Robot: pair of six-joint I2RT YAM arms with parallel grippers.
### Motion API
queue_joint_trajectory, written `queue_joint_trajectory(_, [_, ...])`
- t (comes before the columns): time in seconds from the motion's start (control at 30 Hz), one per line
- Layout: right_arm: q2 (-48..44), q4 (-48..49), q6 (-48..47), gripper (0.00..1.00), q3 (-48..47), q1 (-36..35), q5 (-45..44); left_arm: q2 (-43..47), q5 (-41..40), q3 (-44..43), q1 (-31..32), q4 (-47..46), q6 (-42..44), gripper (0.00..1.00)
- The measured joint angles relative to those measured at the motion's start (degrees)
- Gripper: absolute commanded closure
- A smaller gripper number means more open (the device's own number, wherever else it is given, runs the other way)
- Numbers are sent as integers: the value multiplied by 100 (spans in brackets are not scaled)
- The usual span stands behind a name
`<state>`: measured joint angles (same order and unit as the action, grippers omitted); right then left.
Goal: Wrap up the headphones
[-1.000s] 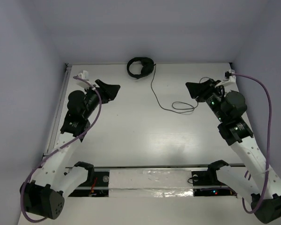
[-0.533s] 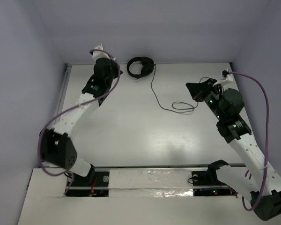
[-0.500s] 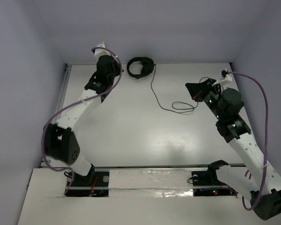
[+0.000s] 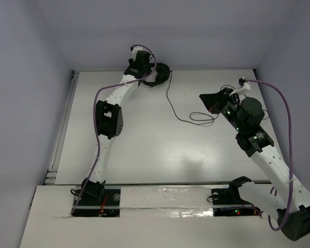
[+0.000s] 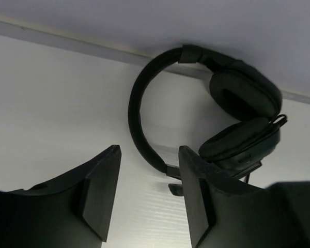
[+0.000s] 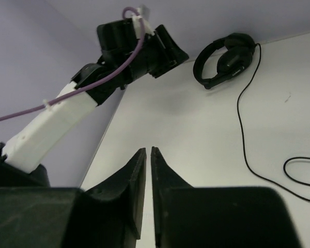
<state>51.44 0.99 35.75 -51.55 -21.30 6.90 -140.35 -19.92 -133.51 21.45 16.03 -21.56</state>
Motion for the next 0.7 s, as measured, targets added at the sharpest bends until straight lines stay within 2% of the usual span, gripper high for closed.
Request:
queue_joint_trajectory(0.03, [2, 2, 7, 75, 2, -22, 13, -155, 96, -105, -22, 4, -11, 53])
queue_joint_trajectory(0.13, [-9, 9, -17, 71, 15, -98, 52, -551, 437, -435, -120, 66, -111, 54])
queue_joint_trajectory(0.33, [-125, -4, -59, 71, 90, -129, 59, -977, 903, -730, -262, 164, -389, 58])
queue_joint_trajectory(0.6, [-238, -13, -103, 71, 92, -181, 70, -1034, 940, -730, -267, 170, -599, 60])
queue_joint_trajectory(0.7, [-243, -20, -103, 72, 92, -192, 70, -1084, 942, -732, -264, 164, -643, 64])
